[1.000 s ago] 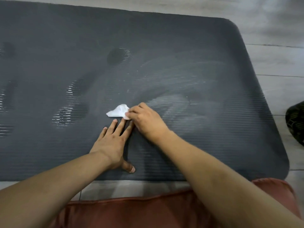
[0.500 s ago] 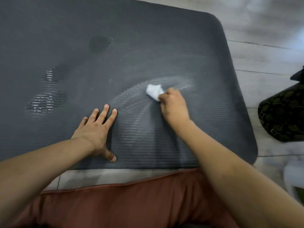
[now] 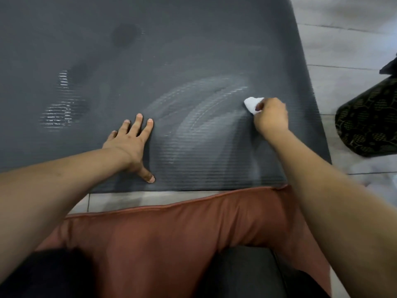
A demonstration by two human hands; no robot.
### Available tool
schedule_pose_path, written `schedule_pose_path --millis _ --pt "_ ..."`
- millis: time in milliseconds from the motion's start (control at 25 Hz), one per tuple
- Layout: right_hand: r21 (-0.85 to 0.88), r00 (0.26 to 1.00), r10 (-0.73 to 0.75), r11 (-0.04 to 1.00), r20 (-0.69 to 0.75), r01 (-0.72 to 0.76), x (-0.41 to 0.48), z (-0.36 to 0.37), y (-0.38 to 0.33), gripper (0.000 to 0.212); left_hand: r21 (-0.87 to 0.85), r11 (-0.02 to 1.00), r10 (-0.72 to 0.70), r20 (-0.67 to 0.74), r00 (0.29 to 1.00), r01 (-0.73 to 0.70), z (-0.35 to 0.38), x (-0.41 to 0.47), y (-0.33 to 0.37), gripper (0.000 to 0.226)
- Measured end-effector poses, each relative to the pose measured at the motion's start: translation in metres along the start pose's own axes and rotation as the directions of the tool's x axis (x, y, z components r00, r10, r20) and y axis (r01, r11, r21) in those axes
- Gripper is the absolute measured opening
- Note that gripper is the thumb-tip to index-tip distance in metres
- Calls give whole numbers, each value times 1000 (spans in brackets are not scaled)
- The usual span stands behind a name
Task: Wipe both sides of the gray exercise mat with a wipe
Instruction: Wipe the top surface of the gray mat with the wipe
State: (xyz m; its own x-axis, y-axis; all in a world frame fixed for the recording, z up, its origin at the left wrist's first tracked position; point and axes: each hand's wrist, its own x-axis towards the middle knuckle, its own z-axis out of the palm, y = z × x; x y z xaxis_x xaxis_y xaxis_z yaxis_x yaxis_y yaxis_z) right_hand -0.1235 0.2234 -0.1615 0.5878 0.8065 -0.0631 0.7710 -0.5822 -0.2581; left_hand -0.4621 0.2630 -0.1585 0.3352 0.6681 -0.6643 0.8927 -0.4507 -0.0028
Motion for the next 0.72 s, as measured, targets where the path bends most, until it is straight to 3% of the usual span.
schedule_pose_path --millis 80,120,200,240,280,320,400,480,520,560,600,640,680,720 --pt "89 948 -278 960 156 267 -48 27 -58 27 -4 1000 -6 2 1000 6 1 0 0 167" --pt "124 852 -449 893 270 432 -76 40 -85 25 0 1000 -7 -3 1000 7 1 1 0 167" --pt "216 500 -734 639 460 739 -129 55 -125 20 10 1000 -11 -8 1000 11 1 2 0 167" --pt "258 374 -800 529 469 809 -141 57 -131 17 10 1000 -19 -8 1000 19 1 3 0 166" --pt "288 329 -825 489 458 824 -137 54 -123 15 6 1000 -24 -3 1000 24 3 3 0 166" --pt "265 354 -824 497 443 826 -123 50 -106 13 1 1000 -26 -1 1000 26 4 3 0 166" --pt "128 561 -726 649 397 750 -77 39 -56 13 0 1000 -23 4 1000 23 1 2 -1 167" --pt "-30 879 -425 897 216 441 -26 23 8 18 0 1000 -20 38 999 20 -2 0 0 164" --pt "-40 974 -211 976 82 215 -11 15 33 20 -6 1000 -28 53 998 28 -2 0 2 160" --pt "-16 999 -46 999 -16 46 -5 12 45 22 -20 999 -44 50 998 45 -5 1 6 151" --pt "-6 997 2 1000 -75 -2 -9 16 41 22 -45 997 -62 17 998 62 -8 3 10 135" --pt "1 994 -54 999 -97 55 -17 23 25 21 -81 995 -70 -53 996 66 -13 7 13 111" --pt "29 974 -203 978 -95 207 -32 35 2 19 -110 992 -78 -147 986 62 -16 10 17 85" --pt "60 909 -409 908 -80 414 -52 48 -25 17 -122 991 -88 -245 965 60 -18 13 18 65"
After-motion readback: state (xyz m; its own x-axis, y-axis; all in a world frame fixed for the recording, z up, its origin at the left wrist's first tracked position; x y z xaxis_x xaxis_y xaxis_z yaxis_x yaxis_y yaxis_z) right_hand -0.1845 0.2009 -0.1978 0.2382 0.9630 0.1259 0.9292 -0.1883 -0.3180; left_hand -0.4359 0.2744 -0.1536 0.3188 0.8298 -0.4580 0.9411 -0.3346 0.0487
